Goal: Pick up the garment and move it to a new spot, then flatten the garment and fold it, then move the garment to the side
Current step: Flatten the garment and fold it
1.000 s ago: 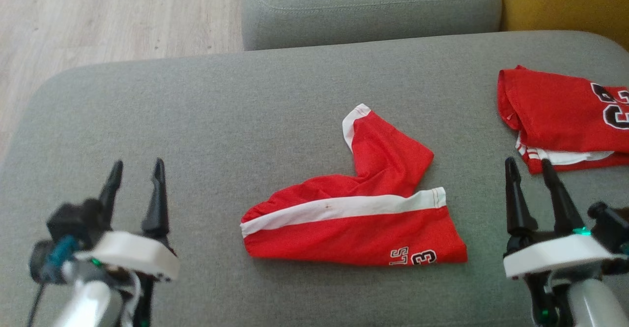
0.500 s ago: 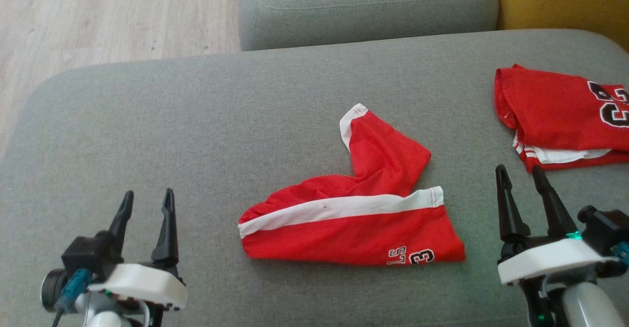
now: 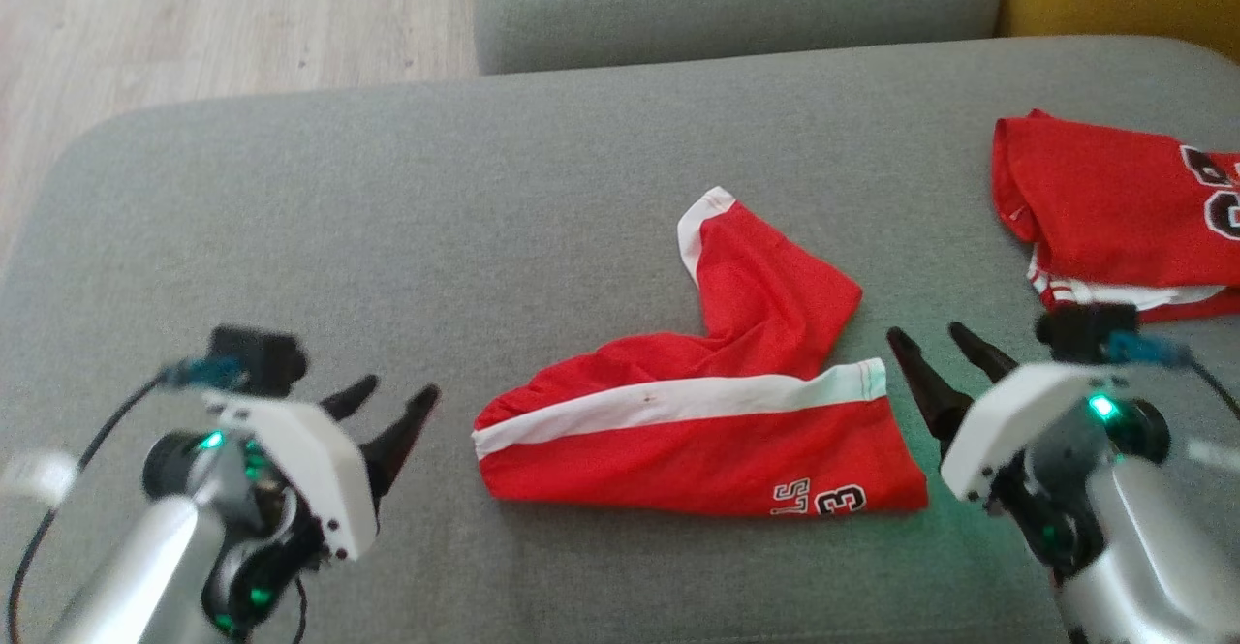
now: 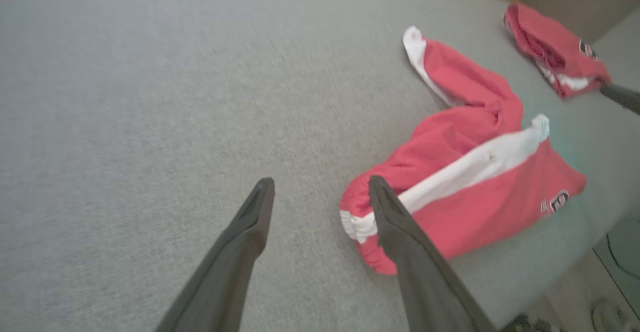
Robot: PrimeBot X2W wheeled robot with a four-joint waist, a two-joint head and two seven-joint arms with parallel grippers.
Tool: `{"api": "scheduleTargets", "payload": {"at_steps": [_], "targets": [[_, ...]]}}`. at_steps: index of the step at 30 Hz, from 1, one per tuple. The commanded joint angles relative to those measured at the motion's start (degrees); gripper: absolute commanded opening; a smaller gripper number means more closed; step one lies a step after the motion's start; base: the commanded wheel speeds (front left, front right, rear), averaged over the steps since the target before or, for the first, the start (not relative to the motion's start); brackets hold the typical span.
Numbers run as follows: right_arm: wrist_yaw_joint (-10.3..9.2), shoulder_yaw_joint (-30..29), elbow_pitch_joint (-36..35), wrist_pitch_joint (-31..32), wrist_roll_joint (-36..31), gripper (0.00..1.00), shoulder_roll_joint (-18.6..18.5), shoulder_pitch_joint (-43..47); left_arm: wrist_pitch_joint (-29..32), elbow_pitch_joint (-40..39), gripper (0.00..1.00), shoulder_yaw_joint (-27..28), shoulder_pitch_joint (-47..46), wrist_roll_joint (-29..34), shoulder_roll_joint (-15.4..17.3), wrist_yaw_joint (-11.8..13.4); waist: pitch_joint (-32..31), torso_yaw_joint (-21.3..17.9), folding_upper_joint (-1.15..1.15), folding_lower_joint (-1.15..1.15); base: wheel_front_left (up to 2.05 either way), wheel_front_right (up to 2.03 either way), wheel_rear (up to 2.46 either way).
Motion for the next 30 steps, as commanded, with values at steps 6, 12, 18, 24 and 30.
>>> {"api": "scheduleTargets", "payload": {"at_steps": [6,12,18,24,30], "targets": [[-0.04,3.5,5.6,10.4,4.5,1.0,-2.9,-7.8,12.9,2.9,1.0,-2.1,-10.5,-7.7,2.1,-4.1,1.9,1.5,0.0,0.0,0.0,0.0,0.0],[-0.04,5.4,9.7,14.7,6.8,1.0,-3.1,-10.7,18.4,8.7,1.0,-8.1,-16.8,-13.4,1.2,-4.8,3.1,2.3,0.0,0.0,0.0,0.0,0.0],[-0.04,7.9,11.2,16.0,8.3,1.0,-2.8,-12.3,20.1,10.9,1.0,-15.5,-21.4,-19.5,2.9,-4.9,3.9,1.8,0.0,0.0,0.0,0.0,0.0],[-0.04,9.9,12.1,15.9,9.4,1.0,-2.7,-13.2,19.2,14.3,1.0,-20.0,-24.4,-22.7,4.3,-4.9,4.7,1.2,0.0,0.0,0.0,0.0,0.0],[-0.04,11.9,12.6,15.4,10.7,0.65,-2.8,-13.9,17.0,16.8,1.0,-23.4,-26.2,-25.7,4.3,-4.9,5.3,0.8,0.0,0.0,0.0,0.0,0.0]]}}
